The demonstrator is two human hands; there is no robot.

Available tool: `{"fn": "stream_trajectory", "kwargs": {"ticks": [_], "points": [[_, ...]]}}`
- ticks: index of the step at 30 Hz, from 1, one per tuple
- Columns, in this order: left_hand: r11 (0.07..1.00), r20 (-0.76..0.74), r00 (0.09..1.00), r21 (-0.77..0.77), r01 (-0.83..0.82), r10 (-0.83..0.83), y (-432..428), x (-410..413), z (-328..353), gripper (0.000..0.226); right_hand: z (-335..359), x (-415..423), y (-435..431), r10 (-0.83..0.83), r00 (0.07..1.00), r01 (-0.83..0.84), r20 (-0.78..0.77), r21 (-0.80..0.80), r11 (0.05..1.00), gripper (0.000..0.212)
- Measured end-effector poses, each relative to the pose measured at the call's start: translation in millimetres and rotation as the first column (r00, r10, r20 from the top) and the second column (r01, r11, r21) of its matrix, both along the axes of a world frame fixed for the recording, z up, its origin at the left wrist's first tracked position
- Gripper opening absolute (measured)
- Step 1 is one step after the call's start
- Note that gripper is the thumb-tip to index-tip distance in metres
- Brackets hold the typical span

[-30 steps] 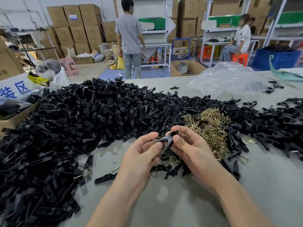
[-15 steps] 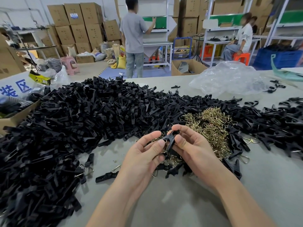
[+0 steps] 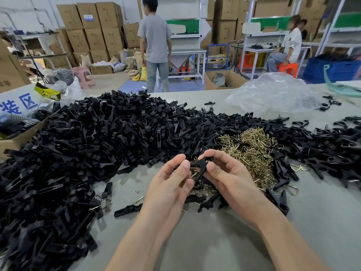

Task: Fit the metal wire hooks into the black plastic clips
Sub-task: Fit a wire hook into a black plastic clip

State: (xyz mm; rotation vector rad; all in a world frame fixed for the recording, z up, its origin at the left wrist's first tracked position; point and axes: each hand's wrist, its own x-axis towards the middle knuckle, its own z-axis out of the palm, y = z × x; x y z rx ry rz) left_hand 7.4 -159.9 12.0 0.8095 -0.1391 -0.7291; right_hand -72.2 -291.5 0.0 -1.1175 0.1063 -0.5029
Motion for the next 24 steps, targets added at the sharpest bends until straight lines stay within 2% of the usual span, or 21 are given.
{"fn": "stream_trajectory", "kwargs": {"ticks": [5,11,18,20,24], "points": [[0.999,-0.037,0.999,-0.041,-0.031,0.030,-0.7,-2.0,2.5,0.034,1.0,1.6,3.4,0.007,1.000,-0.008,0.030,0.044,0.999,0.022],[0.999,0.141,0.989,-0.007,-0.043,0.043,-2.5,-4.9,6.3,0.034,2.8,1.2,5.3,0.018,1.000,-0.021,0.024,0.145,0.989,0.024],[0.998,0.190,0.979,-0.016,-0.068,0.070,-6.6,-10.0,-0.4,0.031,4.5,2.4,9.1,0.030,1.000,-0.030,0.005,0.189,0.982,0.022],[0.994,0.247,0.965,0.037,-0.101,0.089,-9.3,-12.4,-3.7,0.027,3.8,3.4,8.5,0.031,1.000,-0.031,0.006,0.209,0.977,0.021],[0.981,0.476,0.879,0.154,-0.122,0.035,-8.0,-16.7,-5.8,0.019,2.2,3.5,4.7,0.058,0.998,-0.063,0.026,0.245,0.968,0.022]]}}
